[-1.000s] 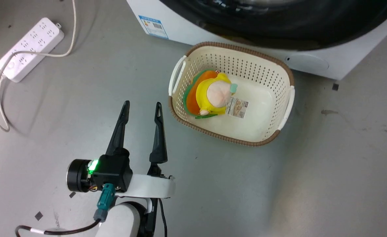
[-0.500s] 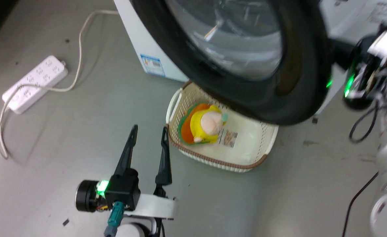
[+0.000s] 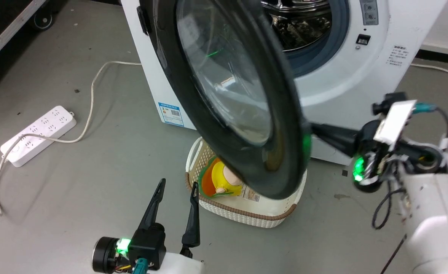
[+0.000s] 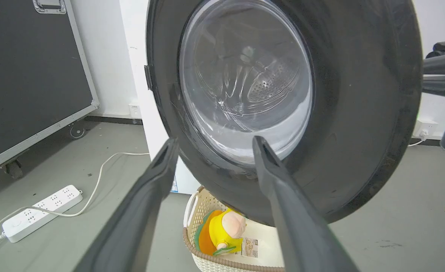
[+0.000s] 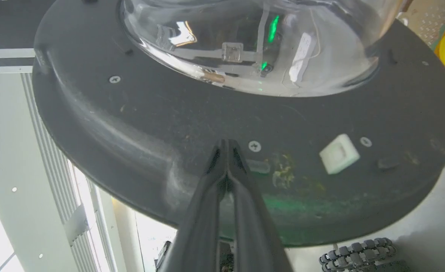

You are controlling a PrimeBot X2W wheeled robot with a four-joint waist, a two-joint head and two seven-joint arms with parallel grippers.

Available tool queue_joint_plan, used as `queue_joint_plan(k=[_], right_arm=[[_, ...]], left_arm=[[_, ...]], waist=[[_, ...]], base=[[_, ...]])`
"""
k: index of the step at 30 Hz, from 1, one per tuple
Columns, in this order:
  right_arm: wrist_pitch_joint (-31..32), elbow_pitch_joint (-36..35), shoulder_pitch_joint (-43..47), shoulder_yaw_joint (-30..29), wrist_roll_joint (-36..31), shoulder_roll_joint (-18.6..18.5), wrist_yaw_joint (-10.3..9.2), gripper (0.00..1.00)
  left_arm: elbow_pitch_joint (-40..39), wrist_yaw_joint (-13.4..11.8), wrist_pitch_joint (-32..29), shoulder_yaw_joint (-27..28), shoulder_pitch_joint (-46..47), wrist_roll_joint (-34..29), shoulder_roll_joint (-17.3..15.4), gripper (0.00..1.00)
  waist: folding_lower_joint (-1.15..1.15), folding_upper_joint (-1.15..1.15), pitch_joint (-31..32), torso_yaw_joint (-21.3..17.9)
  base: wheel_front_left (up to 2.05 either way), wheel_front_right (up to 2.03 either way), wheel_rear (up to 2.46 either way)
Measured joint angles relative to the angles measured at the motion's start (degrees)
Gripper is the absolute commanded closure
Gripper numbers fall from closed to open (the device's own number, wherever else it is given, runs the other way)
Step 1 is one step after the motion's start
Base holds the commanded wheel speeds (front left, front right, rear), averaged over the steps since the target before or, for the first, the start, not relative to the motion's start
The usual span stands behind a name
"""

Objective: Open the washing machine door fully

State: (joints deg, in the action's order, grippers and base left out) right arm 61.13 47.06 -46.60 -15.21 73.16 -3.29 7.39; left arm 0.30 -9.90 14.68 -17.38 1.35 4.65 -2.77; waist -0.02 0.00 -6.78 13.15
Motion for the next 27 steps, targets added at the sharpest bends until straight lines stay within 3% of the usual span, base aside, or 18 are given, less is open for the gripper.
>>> queue_joint_plan(k=[1, 2, 5, 10, 14, 15, 16, 17, 18, 19, 20, 21, 22, 24, 25, 26, 27], right_arm=[[-1.08, -1.44, 1.93, 4.92, 4.00, 0.00, 0.00, 1.00], [-1.08, -1.44, 1.93, 4.92, 4.00, 0.00, 0.00, 1.00], [-4.39, -5.46, 5.71, 14.33, 10.27, 0.03, 0.01, 1.00], [-8.83, -9.45, 9.22, 22.88, 15.72, 0.11, 0.01, 1.00], [-11.05, -11.04, 10.69, 25.93, 16.66, 0.16, 0.01, 1.00], [-16.23, -12.60, 11.45, 26.06, 15.40, 0.22, 0.01, 0.74], [-26.21, -19.47, 12.97, 25.42, 7.20, -3.21, 0.01, 0.00], [-26.21, -19.47, 12.97, 25.42, 7.20, -3.21, 0.01, 0.00], [-32.52, -24.95, 14.58, 25.92, 1.64, -5.49, 0.01, 0.00], [-32.52, -24.95, 14.58, 25.92, 1.64, -5.49, 0.01, 0.00], [-40.00, -30.86, 16.78, 27.53, -5.19, -8.11, 0.01, 0.00], [-40.00, -30.86, 16.78, 27.53, -5.19, -8.11, 0.01, 0.00], [-48.01, -35.51, 18.92, 29.38, -12.14, -10.68, 0.03, 0.00], [-51.64, -37.08, 19.97, 30.65, -15.78, -12.13, 0.03, 0.00], [-65.51, -38.85, 24.26, 33.51, -31.06, -16.63, 0.04, 0.00], [-65.51, -38.85, 24.26, 33.51, -31.06, -16.63, 0.04, 0.00], [-70.77, -38.55, 26.58, 32.86, -37.96, -17.17, 0.04, 0.00]], left_arm=[[0.11, 0.08, 0.00, -0.07, -0.07, 0.00, 0.00, 0.00], [0.11, 0.08, 0.00, -0.07, -0.07, 0.00, 0.00, 0.00], [0.14, 0.22, 0.00, -0.12, -0.08, 0.08, 0.00, 0.00], [0.43, 0.49, 0.00, -0.26, -0.08, 0.11, 0.00, 0.00], [0.71, 0.49, 0.00, -0.19, -0.07, 0.65, 0.00, 0.00], [0.97, 0.51, 0.00, 0.77, -0.07, 0.79, 0.00, 0.00], [0.96, 0.99, 0.00, 2.31, -0.10, 1.75, -0.01, 0.00], [0.96, 0.99, 0.00, 2.31, -0.10, 1.75, -0.01, 0.00], [0.94, 1.11, 0.00, 3.22, -0.19, 2.10, 0.01, 0.00], [0.94, 1.11, 0.00, 3.22, -0.19, 2.10, 0.01, 0.00], [0.93, 1.57, 0.00, 4.08, -0.22, 2.16, -0.02, 0.00], [0.93, 1.57, 0.00, 4.08, -0.22, 2.16, -0.02, 0.00], [0.91, 2.02, 0.00, 5.02, -0.27, 2.15, 0.00, 0.00], [0.91, 2.23, 0.00, 5.41, -0.30, 2.16, -0.02, 0.00], [0.99, 3.53, 0.00, 6.72, -0.57, 2.19, 0.00, 0.00], [0.99, 3.53, 0.00, 6.72, -0.57, 2.19, 0.00, 0.00], [0.99, 3.69, 0.00, 7.21, -1.01, 2.19, -0.01, 0.00]], waist=[[0.00, 0.00, 0.22, 0.02], [0.00, 0.00, 0.22, 0.02], [0.01, 0.00, 0.05, 0.23], [0.02, 0.00, -0.34, 0.53], [0.02, 0.00, -0.16, 0.55], [0.02, 0.00, 0.76, 0.13], [0.01, 0.00, 2.44, -1.08], [0.01, 0.00, 2.44, -1.08], [0.02, 0.00, 3.16, -1.77], [0.02, 0.00, 3.16, -1.77], [0.01, 0.00, 3.81, -2.58], [0.01, 0.00, 3.81, -2.58], [0.01, 0.00, 4.40, -3.49], [0.01, 0.00, 4.63, -3.98], [0.01, 0.00, 5.54, -5.86], [0.01, 0.00, 5.54, -5.86], [0.01, 0.00, 5.99, -6.62]], base=[[0.00, 0.00, 0.00], [0.00, 0.00, 0.00], [0.00, 0.00, 0.00], [0.00, 0.00, 0.00], [0.00, 0.00, 0.00], [0.00, 0.00, 0.00], [0.00, 0.00, 0.00], [0.00, 0.00, 0.00], [0.00, 0.00, 0.00], [0.00, 0.00, 0.00], [0.00, 0.00, 0.00], [0.00, 0.00, 0.00], [0.00, 0.00, 0.00], [0.00, 0.00, 0.00], [0.00, 0.00, 0.00], [0.00, 0.00, 0.00], [0.00, 0.00, 0.00]])
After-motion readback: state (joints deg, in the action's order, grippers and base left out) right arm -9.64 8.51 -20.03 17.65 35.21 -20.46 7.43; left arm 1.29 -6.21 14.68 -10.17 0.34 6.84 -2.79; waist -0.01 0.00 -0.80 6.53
